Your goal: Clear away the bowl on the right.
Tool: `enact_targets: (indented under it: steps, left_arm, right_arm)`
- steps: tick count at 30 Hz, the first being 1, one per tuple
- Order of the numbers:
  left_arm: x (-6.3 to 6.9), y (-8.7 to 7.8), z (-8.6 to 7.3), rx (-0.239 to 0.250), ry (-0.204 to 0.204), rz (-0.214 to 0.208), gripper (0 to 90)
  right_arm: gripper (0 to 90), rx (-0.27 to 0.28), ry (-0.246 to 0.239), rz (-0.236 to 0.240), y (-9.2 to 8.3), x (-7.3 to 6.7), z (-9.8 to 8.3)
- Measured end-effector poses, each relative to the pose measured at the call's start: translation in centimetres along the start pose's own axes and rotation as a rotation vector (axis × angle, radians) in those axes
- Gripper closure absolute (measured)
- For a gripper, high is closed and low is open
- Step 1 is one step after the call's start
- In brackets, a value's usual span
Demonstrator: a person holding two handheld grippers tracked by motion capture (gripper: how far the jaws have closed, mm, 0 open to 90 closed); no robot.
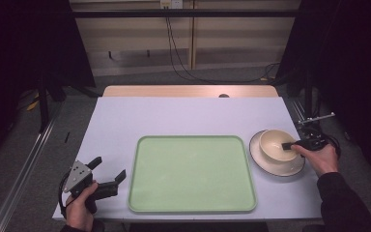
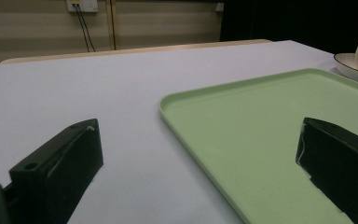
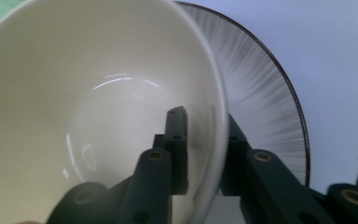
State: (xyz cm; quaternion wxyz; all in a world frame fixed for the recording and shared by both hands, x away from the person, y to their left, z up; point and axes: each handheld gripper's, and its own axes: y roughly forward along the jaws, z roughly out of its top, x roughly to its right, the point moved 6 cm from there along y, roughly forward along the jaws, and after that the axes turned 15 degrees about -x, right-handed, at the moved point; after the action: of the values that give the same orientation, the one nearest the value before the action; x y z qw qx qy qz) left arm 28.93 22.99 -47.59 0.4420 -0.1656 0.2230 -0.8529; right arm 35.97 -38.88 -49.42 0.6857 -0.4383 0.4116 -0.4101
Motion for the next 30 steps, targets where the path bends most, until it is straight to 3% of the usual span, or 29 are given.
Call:
enact_targets:
  steps: [11,26,30]
  left_arm:
    - [0.02,0.00,-0.01,0.002,-0.004,0.000,0.5]
    - [-0.04,-0.09,0.00,-0.003,0.009,0.006,0.5]
    - [0.00,-0.07,0.00,-0.004,0.012,0.003,0.5]
  right_arm:
    - [83.5,-0.001,0.026,0.016,-0.09,-0.22,0.12]
    - [84.4,0.034,0.024,0.067,-0.40,-0.06,-0.11]
    - [84.5,0.058,0.053,0.036,-0.71,0.24,-0.16]
